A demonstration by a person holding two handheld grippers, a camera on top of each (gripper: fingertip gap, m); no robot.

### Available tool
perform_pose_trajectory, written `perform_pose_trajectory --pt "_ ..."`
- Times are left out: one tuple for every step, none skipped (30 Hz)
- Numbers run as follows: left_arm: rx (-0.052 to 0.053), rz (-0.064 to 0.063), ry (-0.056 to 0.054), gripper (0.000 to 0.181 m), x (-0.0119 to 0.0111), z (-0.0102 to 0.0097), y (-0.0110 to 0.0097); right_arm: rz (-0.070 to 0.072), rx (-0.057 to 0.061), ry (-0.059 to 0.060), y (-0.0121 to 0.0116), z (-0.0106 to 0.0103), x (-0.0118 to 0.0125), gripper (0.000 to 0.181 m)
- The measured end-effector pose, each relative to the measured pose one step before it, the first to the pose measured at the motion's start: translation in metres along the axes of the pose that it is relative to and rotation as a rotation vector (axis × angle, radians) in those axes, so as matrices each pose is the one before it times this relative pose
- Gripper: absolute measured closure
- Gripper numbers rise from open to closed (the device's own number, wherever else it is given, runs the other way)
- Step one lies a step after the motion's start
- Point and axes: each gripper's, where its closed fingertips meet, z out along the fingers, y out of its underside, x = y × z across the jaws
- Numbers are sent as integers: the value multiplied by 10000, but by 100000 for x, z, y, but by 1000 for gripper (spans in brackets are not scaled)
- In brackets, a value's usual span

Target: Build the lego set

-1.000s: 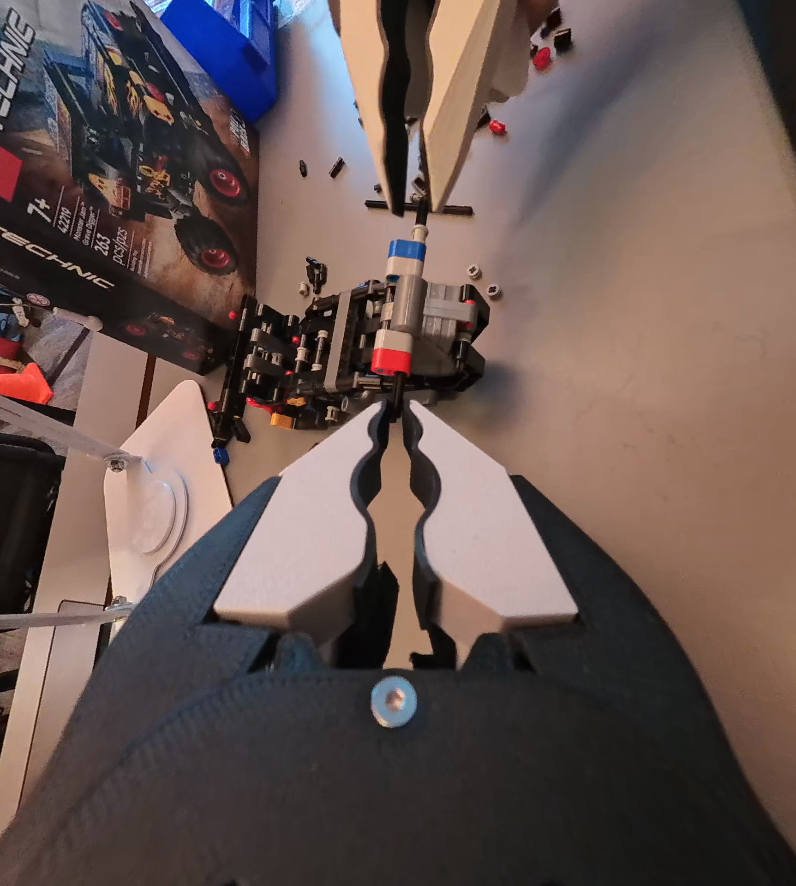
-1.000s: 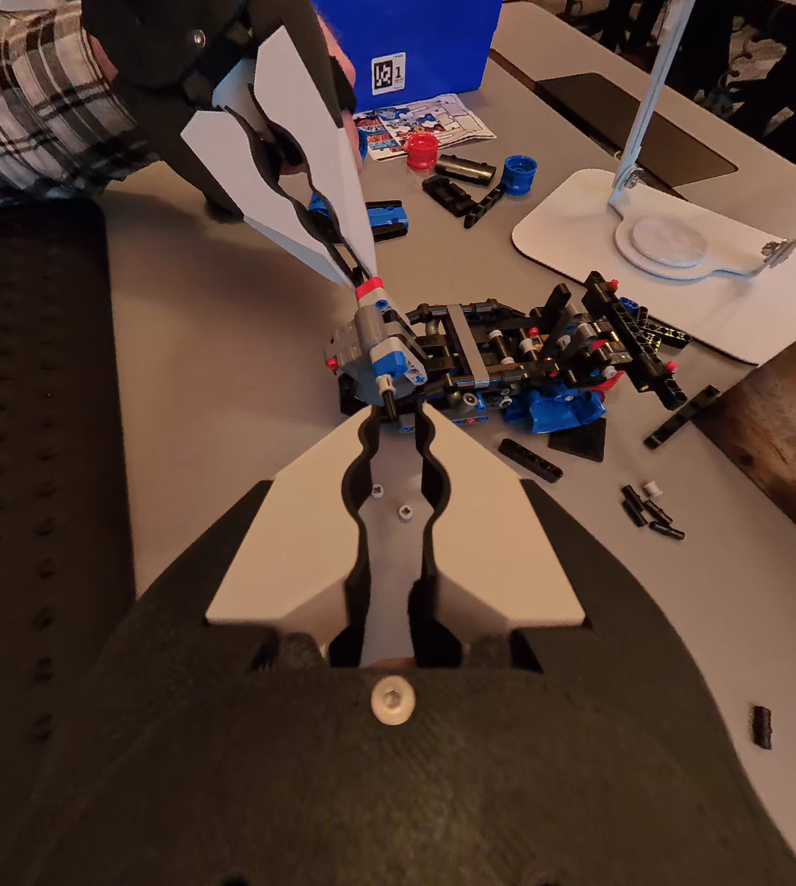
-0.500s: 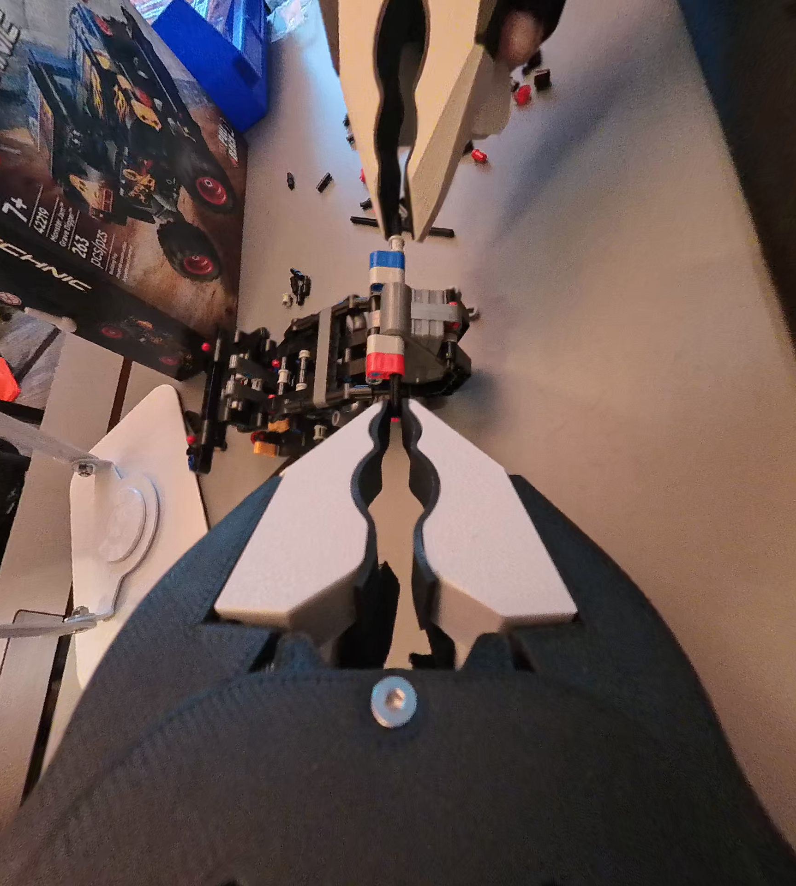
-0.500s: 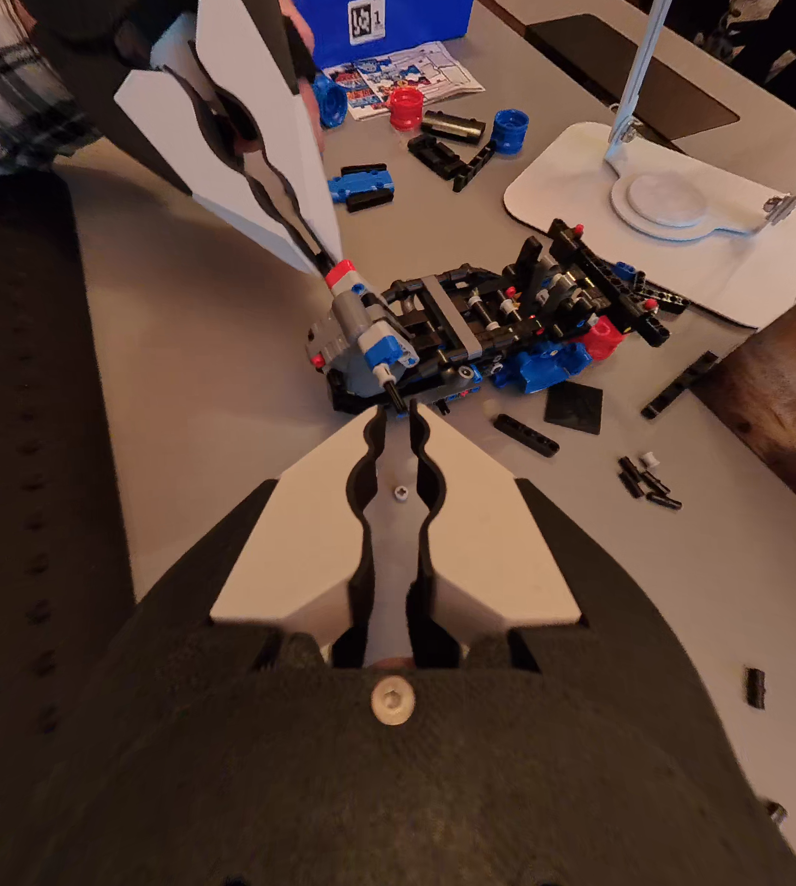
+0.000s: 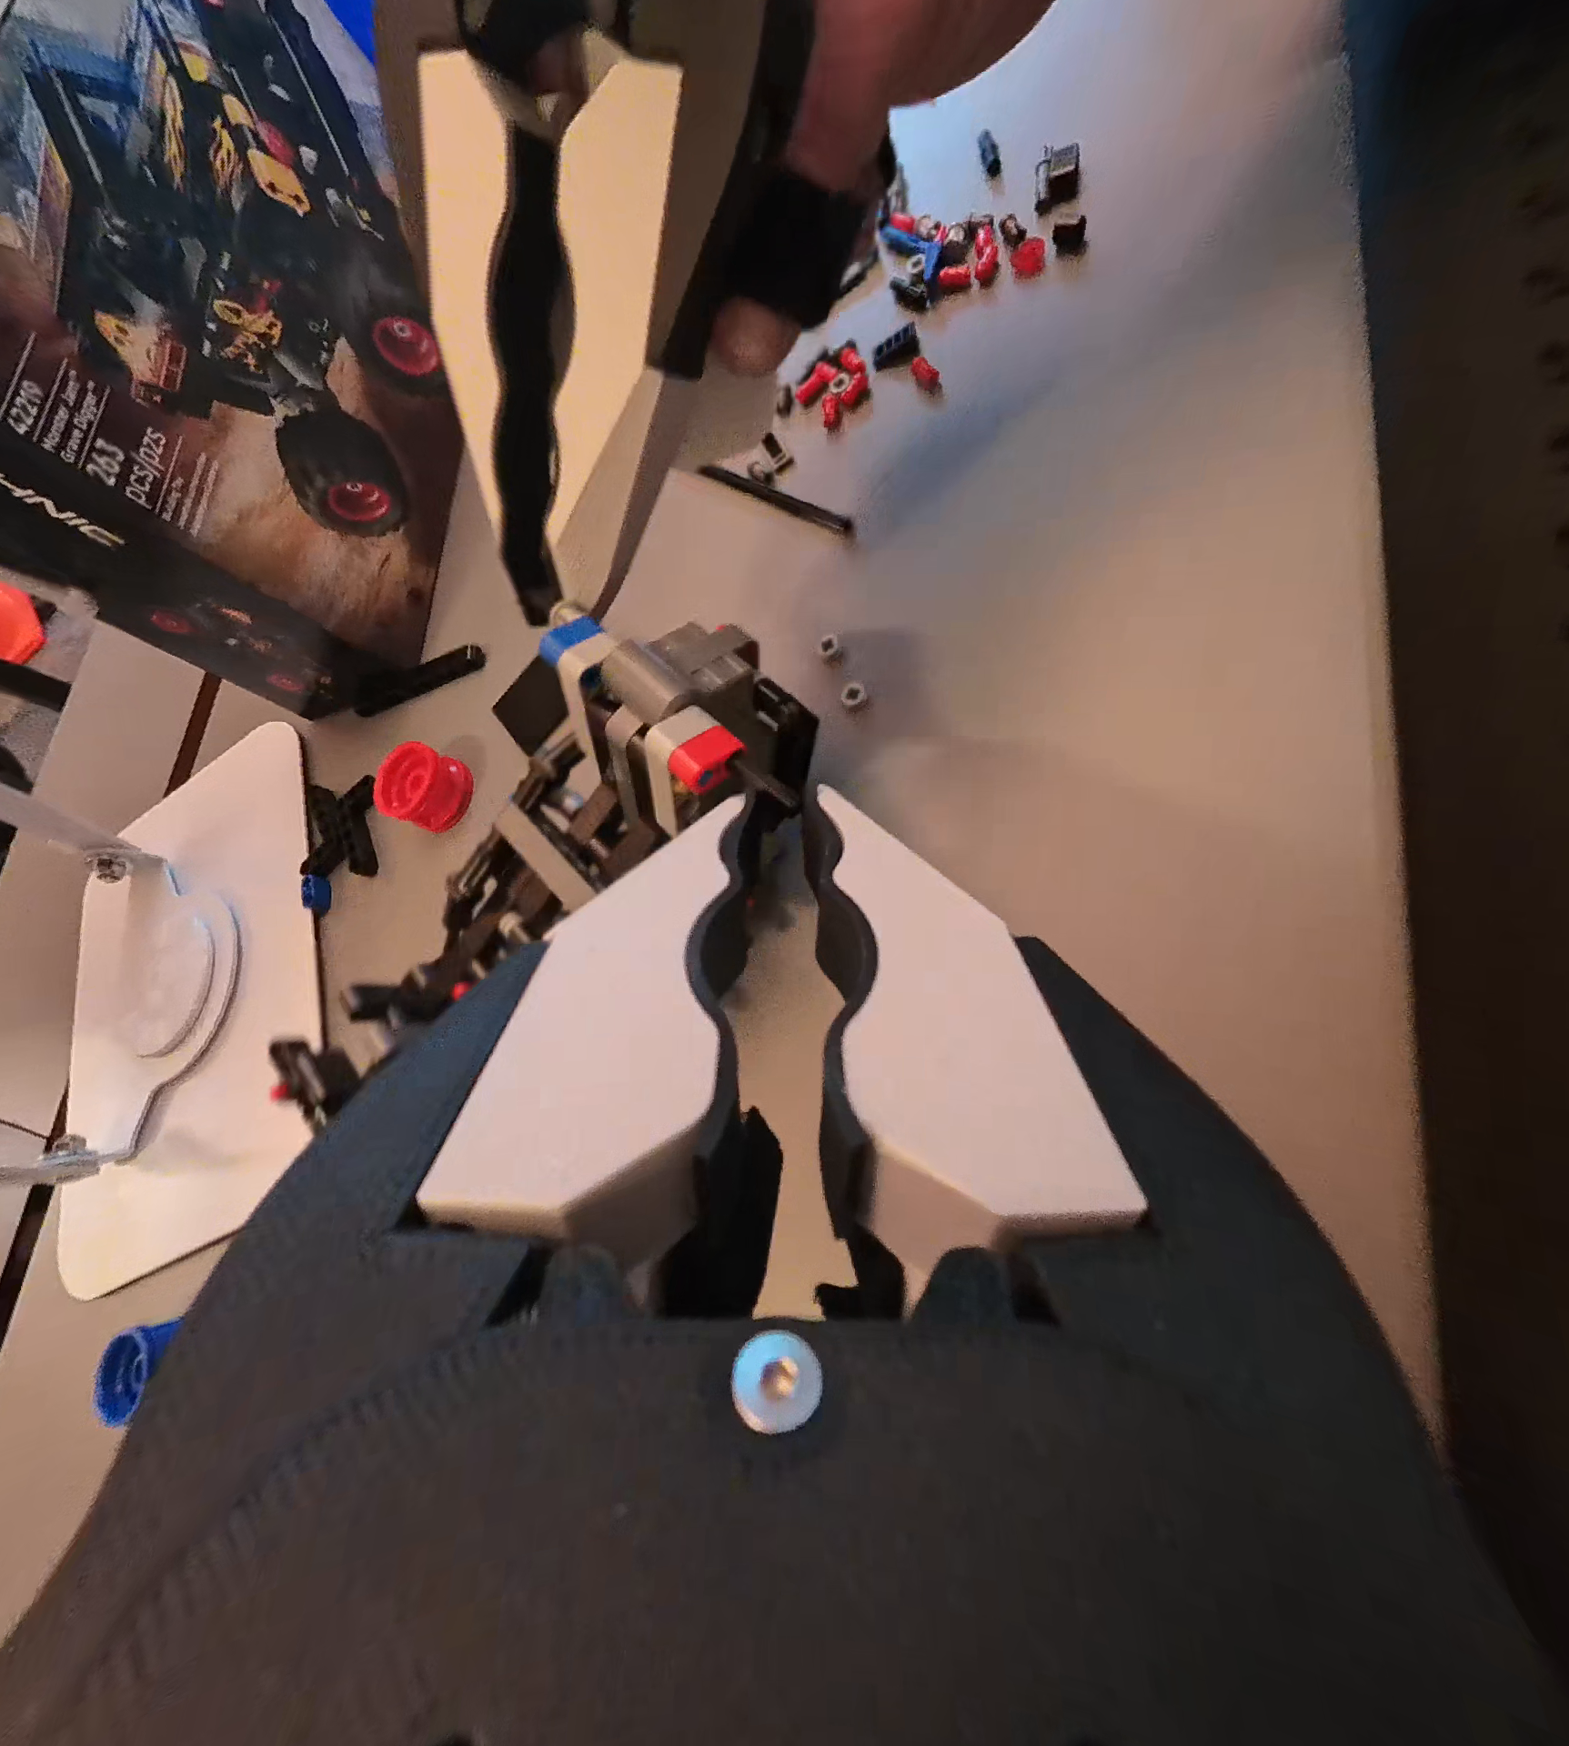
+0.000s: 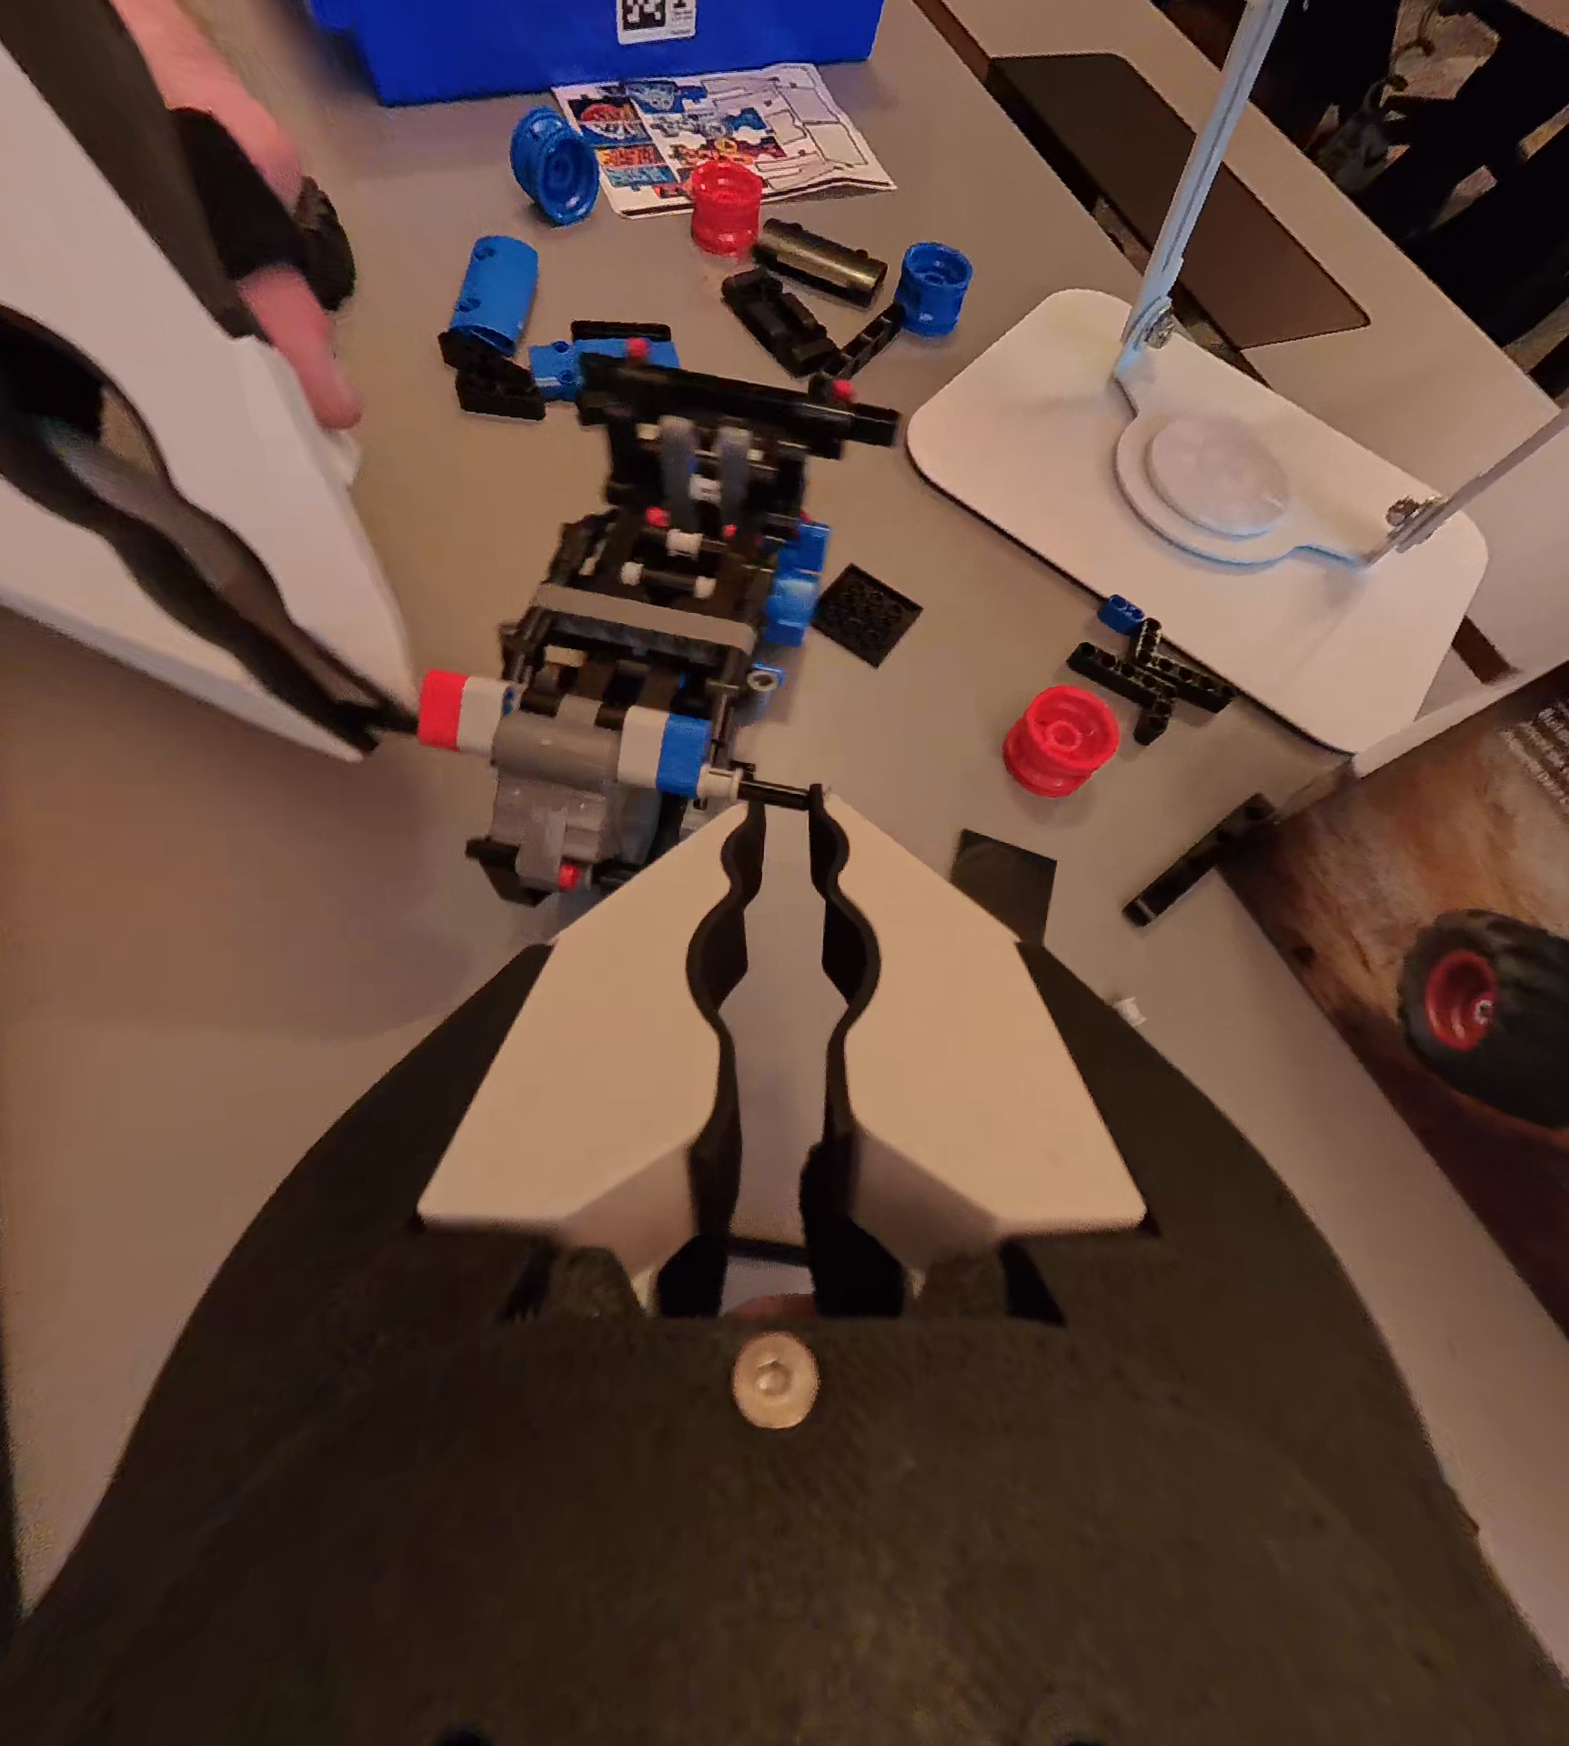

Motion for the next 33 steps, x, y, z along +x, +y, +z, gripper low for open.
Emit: perform_pose_trajectory --pt "29 -102 6 175 116 237 -263 -57 -36 17 -121 211 240 175" --pt "37 -90 13 175 123 239 -258 4 10 -21 -170 240 214 176" --pt "1 -52 -35 174 77 270 -192 31 39 -48 -178 287 174 176" --pt "8 -7 -61 174 40 273 -231 4 3 -68 -88 306 142 177" --pt "7 -22 -80 174 -3 277 -259 -5 -69 -119 22 247 43 176" --pt "-43 -28 -72 172 -11 261 -191 19 -106 -14 101 89 174 173" --pt "-121 37 -34 167 12 171 -22 -2 -36 109 42 -176 296 169" --pt "-49 92 -13 162 17 15 -33 5 -38 125 101 -432 292 166" --pt "18 37 67 158 86 -114 -15 -3 -33 151 167 -711 354 165" --pt "-20 -35 164 156 170 -222 109 -11 25 232 165 -1008 523 166" --pt "40 -40 15 153 -103 -337 47 55 27 238 243 -1244 621 166" --pt "77 -44 -88 153 -349 -419 1 129 -10 228 403 -1376 676 166" --pt "79 -58 -27 152 -358 -438 -30 131 -90 227 635 -1425 705 166" --pt "118 -55 -12 151 -385 -446 -94 139 -241 184 975 -1368 652 166" --pt "166 -51 -63 151 -451 -437 -185 172 -324 131 1206 -1233 558 165" --pt "145 -102 -101 151 -481 -335 -153 179 -242 133 1158 -1076 471 164" --pt "102 -106 -52 151 -342 -205 -68 160 -209 56 1122 -915 254 164" --pt "1 -65 -58 151 -282 -60 118 133 -235 19 1140 -710 109 165" --pt "-88 -10 -127 152 -318 44 296 98 -241 4 1106 -497 -11 165" --pt "-115 18 -87 152 -204 120 374 29 -246 -53 1053 -278 -189 167" --pt "-121 0 48 152 42 158 368 -42 -273 -42 1027 -119 -245 167" --pt "-123 -46 46 151 27 165 334 -99 -258 -6 956 -13 -211 167" --pt "-153 -17 17 149 -39 127 360 -71 -260 -32 911 78 -207 167" --pt "-155 38 -35 148 -132 68 341 -44 -292 -62 946 148 -202 167" --pt "-69 15 -94 146 -254 -5 207 -31 -281 -28 938 183 -96 167" --pt "22 -67 -23 146 -152 -53 50 1 -261 -44 870 194 -86 167" --pt "82 -110 42 146 -60 -66 -60 -19 -212 -64 737 193 -116 167" --pt "101 -84 38 146 -32 -52 -106 -44 -164 -56 620 137 -136 168" --pt "62 -54 2 146 -36 -24 -63 -23 -116 -34 517 21 -101 168" --pt "2 -18 -7 146 -15 23 17 -13 -45 -53 378 -40 -115 167" --pt "-31 25 -7 146 36 68 65 -26 54 -82 185 -67 -156 168" --pt "-45 43 0 146 62 100 104 -30 85 -150 93 -34 -291 169" --pt "-53 32 17 146 95 119 109 -18 0 -120 147 60 -246 169"
